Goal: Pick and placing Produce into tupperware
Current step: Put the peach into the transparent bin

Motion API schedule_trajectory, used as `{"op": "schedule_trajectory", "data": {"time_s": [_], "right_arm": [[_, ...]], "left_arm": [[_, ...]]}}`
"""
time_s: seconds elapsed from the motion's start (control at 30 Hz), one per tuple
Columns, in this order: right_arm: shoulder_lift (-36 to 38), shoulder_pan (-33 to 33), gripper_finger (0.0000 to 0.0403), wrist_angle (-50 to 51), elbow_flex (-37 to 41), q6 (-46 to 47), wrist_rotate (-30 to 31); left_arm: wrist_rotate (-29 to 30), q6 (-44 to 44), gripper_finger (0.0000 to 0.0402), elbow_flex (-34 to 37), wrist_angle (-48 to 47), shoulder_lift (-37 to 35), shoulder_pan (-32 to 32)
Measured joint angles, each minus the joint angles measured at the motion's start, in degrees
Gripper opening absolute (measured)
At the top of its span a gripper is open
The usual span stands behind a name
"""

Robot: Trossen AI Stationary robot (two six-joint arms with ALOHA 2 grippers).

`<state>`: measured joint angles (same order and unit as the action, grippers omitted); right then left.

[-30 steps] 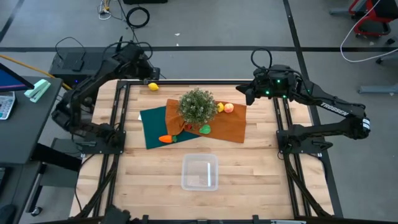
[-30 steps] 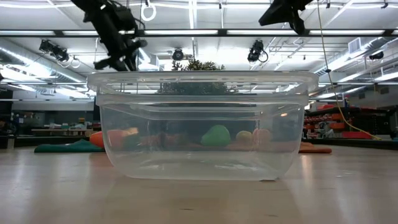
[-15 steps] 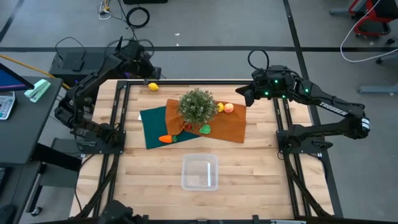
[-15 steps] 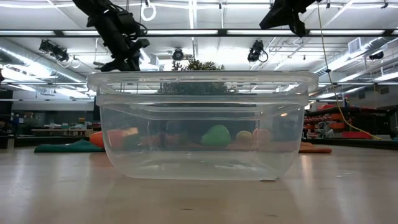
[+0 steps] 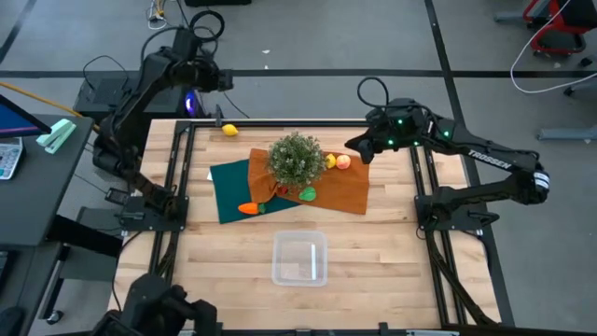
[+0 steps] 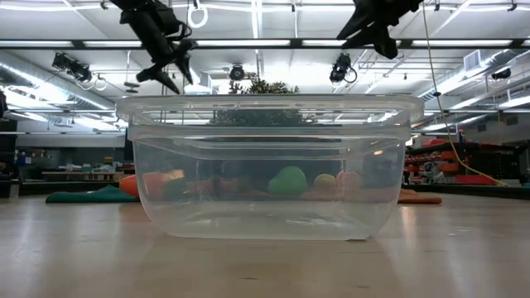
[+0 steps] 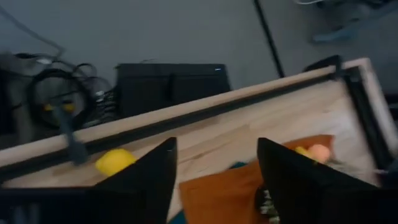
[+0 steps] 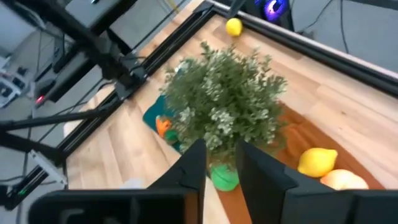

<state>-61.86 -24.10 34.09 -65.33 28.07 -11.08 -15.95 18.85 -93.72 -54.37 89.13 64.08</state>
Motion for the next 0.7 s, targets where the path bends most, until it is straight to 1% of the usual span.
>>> {"op": "schedule_trajectory", "data": {"time_s": [0.1, 0.17, 0.23, 0.37, 0.47, 0.53, 0.63, 0.7], "right_arm": [[0.0, 0.7, 0.0077, -0.1, 0.0, -1.1, 0.2], [0.1, 0.8, 0.0090, 0.0, 0.0, -1.2, 0.3], [0.1, 0.6, 0.0107, 0.0, 0.0, -1.3, 0.7], [0.1, 0.4, 0.0155, 0.2, 0.0, -4.8, 1.3], [0.0, 0.4, 0.0196, 0.3, 0.0, -9.8, 1.3], [-0.1, 0.4, 0.0223, 0.4, 0.0, -15.8, 1.3], [-0.7, 0.7, 0.0259, 1.4, 0.0, -24.4, 3.0], [-2.0, 0.6, 0.0277, 3.8, 0.0, -27.3, 4.6]], "left_arm": [[-2.6, 0.0, 0.0263, -1.2, 3.5, 0.0, -0.7], [-2.7, 0.8, 0.0274, -1.3, 4.2, 0.0, -1.1], [-2.4, 1.2, 0.0280, -1.2, 3.2, 0.1, -1.4], [-1.6, -2.1, 0.0282, -1.2, 0.2, 0.1, -2.2], [0.6, -4.9, 0.0282, -1.2, -2.8, 0.1, -2.8], [2.5, -6.5, 0.0282, -1.2, -5.2, 0.1, -3.0], [4.9, -8.1, 0.0282, -1.2, -7.6, 0.1, -3.2], [6.0, -8.2, 0.0282, -1.1, -8.5, 0.1, -3.4]]}}
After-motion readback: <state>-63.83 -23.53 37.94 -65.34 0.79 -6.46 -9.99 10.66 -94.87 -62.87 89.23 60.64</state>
